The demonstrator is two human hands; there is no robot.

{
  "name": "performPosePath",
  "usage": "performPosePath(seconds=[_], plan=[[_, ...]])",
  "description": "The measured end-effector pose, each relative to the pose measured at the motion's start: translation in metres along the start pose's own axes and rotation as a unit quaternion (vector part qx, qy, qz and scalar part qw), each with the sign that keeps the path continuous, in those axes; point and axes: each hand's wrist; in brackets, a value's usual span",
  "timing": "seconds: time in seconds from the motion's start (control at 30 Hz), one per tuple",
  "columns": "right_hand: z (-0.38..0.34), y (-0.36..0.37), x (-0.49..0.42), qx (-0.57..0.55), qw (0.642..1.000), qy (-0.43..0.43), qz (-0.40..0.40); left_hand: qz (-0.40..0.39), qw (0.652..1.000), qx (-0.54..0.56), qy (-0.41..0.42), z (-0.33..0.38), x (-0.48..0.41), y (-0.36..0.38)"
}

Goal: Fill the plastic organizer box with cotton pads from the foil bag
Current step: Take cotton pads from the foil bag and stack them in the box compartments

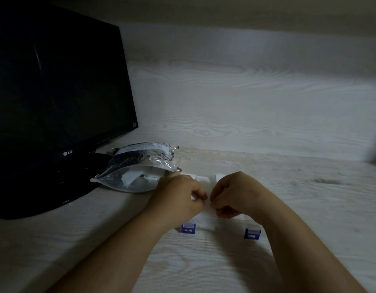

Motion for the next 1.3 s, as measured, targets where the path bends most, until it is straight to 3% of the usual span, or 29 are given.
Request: performPosePath(seconds=[0.23, 0.5, 0.63, 0.77, 0.97, 1.1, 1.2, 1.3], plan=[[0.002, 0.005, -0.004, 0.042, 0.999, 0.002, 0.01, -0.025, 0.999, -0.032, -0.008, -0.001, 0.001, 0.002], [0.004, 0.011, -0.006, 0.169, 0.985, -0.028, 0.01, -0.053, 0.991, -0.12, 0.033, -0.007, 0.0, 0.007], [0.006, 0.009, -0.005, 0.172, 0.984, -0.047, 0.02, -0.039, 0.998, -0.048, 0.03, -0.012, 0.0, 0.006], [0.006, 0.006, -0.004, 0.145, 0.986, -0.074, 0.043, 0.046, 0.995, 0.082, -0.028, -0.017, -0.002, -0.003], [0.006, 0.005, -0.006, 0.131, 0.98, -0.123, 0.086, 0.129, 0.982, 0.027, -0.138, -0.029, -0.003, -0.017], [0.006, 0.004, -0.005, 0.118, 0.978, -0.139, 0.1, 0.051, 0.964, -0.12, -0.232, -0.044, 0.001, -0.025], [0.006, 0.005, -0.005, 0.115, 0.978, -0.141, 0.101, -0.024, 0.946, -0.129, -0.296, -0.055, 0.002, -0.029], [0.007, 0.005, -0.006, 0.113, 0.978, -0.145, 0.101, -0.041, 0.94, -0.112, -0.32, -0.065, 0.002, -0.034]])
Point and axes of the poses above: each hand's wrist, its own x-axis away from the middle knuckle, its own y-axis out of the palm, z = x × y, and after that the axes turned 2 degrees about y, right-handed
